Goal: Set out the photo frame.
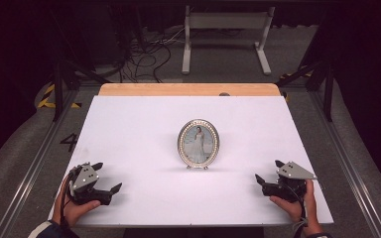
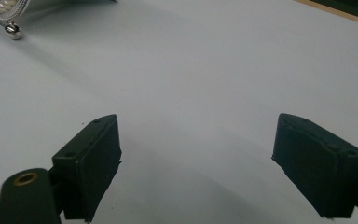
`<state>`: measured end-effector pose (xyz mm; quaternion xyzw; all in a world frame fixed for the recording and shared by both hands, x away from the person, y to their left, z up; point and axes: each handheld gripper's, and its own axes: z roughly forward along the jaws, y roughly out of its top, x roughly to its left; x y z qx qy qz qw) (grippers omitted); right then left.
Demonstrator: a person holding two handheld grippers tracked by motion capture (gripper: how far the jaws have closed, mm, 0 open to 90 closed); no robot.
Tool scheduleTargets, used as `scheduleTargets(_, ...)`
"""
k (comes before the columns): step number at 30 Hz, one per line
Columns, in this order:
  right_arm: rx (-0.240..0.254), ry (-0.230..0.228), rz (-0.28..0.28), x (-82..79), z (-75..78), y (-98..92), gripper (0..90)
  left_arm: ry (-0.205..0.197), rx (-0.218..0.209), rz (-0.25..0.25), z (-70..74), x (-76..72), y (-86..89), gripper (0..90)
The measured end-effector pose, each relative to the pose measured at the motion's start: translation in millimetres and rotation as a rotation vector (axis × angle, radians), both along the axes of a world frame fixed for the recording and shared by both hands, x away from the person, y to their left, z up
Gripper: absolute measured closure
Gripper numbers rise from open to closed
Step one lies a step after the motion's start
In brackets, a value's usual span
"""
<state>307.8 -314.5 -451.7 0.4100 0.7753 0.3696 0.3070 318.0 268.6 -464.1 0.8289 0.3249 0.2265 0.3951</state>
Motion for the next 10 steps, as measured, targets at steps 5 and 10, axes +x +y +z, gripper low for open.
scheduleTargets(5, 0.002, 0.008, -0.001, 0.1, -1.4, 0.1, 15.0, 0.002, 0.001, 0.008, -0.2, 0.7, -0.1, 4.9)
scheduleTargets(10, 0.014, 0.017, 0.008, 0.3, -2.8, 1.1, 15.0, 0.011, 0.004, 0.006, -1.1, 2.5, -0.2, 4.7)
